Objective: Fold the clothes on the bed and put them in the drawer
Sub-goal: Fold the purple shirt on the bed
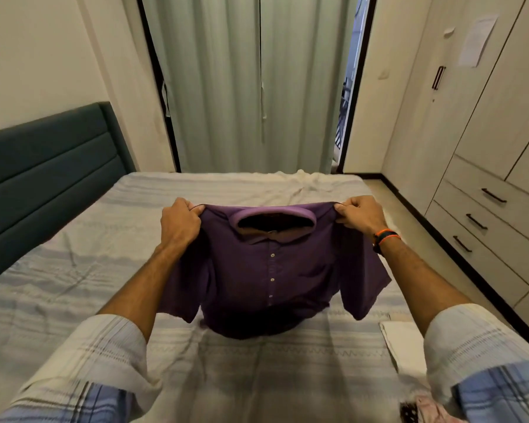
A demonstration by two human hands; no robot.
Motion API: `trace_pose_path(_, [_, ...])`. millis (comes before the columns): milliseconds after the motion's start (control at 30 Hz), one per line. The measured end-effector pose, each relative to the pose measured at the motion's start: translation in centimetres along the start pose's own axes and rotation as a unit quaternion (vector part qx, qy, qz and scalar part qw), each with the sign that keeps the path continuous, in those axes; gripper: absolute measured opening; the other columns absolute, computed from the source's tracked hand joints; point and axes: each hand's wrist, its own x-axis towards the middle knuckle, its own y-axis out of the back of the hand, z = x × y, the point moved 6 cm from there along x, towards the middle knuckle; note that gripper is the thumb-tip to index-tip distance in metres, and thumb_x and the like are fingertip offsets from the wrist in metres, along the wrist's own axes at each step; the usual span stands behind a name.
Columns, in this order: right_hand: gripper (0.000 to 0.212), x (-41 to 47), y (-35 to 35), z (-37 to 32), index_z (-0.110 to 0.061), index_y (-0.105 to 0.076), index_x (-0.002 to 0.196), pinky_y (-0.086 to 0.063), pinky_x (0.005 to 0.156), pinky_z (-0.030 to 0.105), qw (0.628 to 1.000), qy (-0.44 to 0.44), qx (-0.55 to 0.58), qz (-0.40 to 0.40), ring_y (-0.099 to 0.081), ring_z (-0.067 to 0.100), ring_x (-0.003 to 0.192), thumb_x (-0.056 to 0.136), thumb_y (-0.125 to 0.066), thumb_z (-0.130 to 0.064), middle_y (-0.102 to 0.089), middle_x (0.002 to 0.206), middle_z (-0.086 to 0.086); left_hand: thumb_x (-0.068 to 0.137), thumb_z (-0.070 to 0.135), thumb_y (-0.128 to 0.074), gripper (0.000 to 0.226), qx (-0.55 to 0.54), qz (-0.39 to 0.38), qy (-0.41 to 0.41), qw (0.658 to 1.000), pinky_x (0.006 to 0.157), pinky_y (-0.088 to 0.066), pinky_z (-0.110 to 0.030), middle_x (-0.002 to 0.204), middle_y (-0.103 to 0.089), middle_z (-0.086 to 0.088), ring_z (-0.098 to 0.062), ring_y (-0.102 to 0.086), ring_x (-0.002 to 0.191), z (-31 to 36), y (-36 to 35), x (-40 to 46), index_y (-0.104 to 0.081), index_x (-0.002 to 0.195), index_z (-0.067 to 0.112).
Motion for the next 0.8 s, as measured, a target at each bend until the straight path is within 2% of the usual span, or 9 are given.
trace_pose_path(67, [0.025,-1.1,-1.4,2.0,-0.002,-0.071,0.074,-0.061,0.082,0.044,0.999,-0.024,-0.015,-0.026,-0.075,0.019,0.071,0.085,-0.070,-0.025,-0.076,0.075,0.008,0.094,0.036,-0.059,0.027,0.020,-0.042,0.031,0.998,0.065,-0.054,-0.034,0.085,-0.069,-0.014,-0.028,-0.067,0.075,-2.8,-1.6,-0.4,-0.057,0.086,0.010])
trace_pose_path(133, [0.025,-2.3,-2.7,4.7,-0.001,-0.072,0.076,-0.061,0.080,0.044,0.997,-0.051,-0.032,-0.051,-0.075,0.021,0.071,0.086,-0.070,-0.023,-0.076,0.074,0.010,0.095,0.031,-0.061,0.026,0.033,-0.082,0.048,0.995,0.051,-0.046,-0.021,0.082,-0.069,-0.016,-0.025,-0.068,0.070,-5.4,-3.4,-1.5,-0.058,0.087,0.007])
trace_pose_path(200, [0.024,-3.1,-4.0,7.1,-0.002,-0.072,0.073,-0.062,0.079,0.043,0.994,-0.076,-0.042,-0.069,-0.075,0.023,0.072,0.087,-0.070,-0.022,-0.075,0.073,0.011,0.095,0.026,-0.061,0.022,0.034,-0.112,0.064,0.991,0.048,-0.044,-0.017,0.081,-0.070,-0.016,-0.022,-0.069,0.065,-7.2,-4.8,-2.7,-0.059,0.087,0.006])
trace_pose_path(300, [0.022,-4.3,-5.8,9.6,-0.007,-0.071,0.070,-0.062,0.077,0.039,0.990,-0.108,-0.042,-0.086,-0.075,0.025,0.074,0.087,-0.070,-0.020,-0.075,0.075,0.013,0.095,0.025,-0.062,0.024,0.009,-0.144,0.112,0.983,0.064,-0.058,-0.032,0.072,-0.071,-0.015,-0.022,-0.071,0.059,-10.5,-6.9,-3.9,-0.057,0.082,0.006])
trace_pose_path(367, [0.022,-4.5,-7.1,10.9,-0.005,-0.068,0.070,-0.062,0.072,0.035,0.987,-0.124,-0.038,-0.098,-0.075,0.024,0.076,0.088,-0.069,-0.017,-0.074,0.077,0.014,0.096,0.027,-0.060,0.029,-0.011,-0.165,0.147,0.975,0.074,-0.060,-0.038,0.065,-0.071,-0.013,-0.022,-0.071,0.056,-12.6,-8.3,-4.1,-0.061,0.086,0.000])
trace_pose_path(433, [0.022,-4.5,-8.4,11.8,-0.004,-0.066,0.071,-0.060,0.067,0.032,0.984,-0.138,-0.035,-0.110,-0.074,0.024,0.077,0.090,-0.067,-0.016,-0.072,0.078,0.015,0.097,0.027,-0.059,0.033,-0.026,-0.182,0.177,0.967,0.073,-0.060,-0.036,0.070,-0.072,-0.013,-0.021,-0.072,0.057,-13.8,-9.5,-4.3,-0.064,0.092,-0.006])
trace_pose_path(533, [0.023,-3.8,-10.2,13.5,-0.005,-0.065,0.071,-0.060,0.068,0.034,0.980,-0.163,-0.022,-0.114,-0.073,0.024,0.079,0.091,-0.066,-0.015,-0.071,0.081,0.015,0.096,0.025,-0.061,0.032,-0.064,-0.182,0.213,0.958,0.071,-0.061,-0.038,0.086,-0.071,-0.014,-0.025,-0.073,0.066,-15.8,-11.2,-3.7,-0.064,0.092,-0.007])
trace_pose_path(667, [0.024,-1.4,-12.2,15.1,-0.007,-0.065,0.071,-0.061,0.077,0.039,0.976,-0.184,0.000,-0.112,-0.073,0.027,0.088,0.092,-0.066,-0.018,-0.073,0.090,0.019,0.094,0.030,-0.062,0.031,-0.075,-0.175,0.225,0.956,0.081,-0.060,-0.044,0.082,-0.071,-0.010,-0.024,-0.073,0.074,-17.4,-13.5,-1.5,-0.064,0.082,0.002])
trace_pose_path(800, [0.030,3.7,-12.4,14.1,-0.015,-0.061,0.058,-0.058,0.083,0.052,0.984,-0.162,0.015,-0.076,-0.065,0.026,0.074,0.084,-0.066,-0.027,-0.067,0.070,0.010,0.095,0.035,-0.058,0.029,-0.092,-0.158,0.189,0.965,0.080,-0.059,-0.044,0.078,-0.063,-0.006,-0.024,-0.068,0.080,-15.3,-15.1,3.0,-0.053,0.076,0.014])
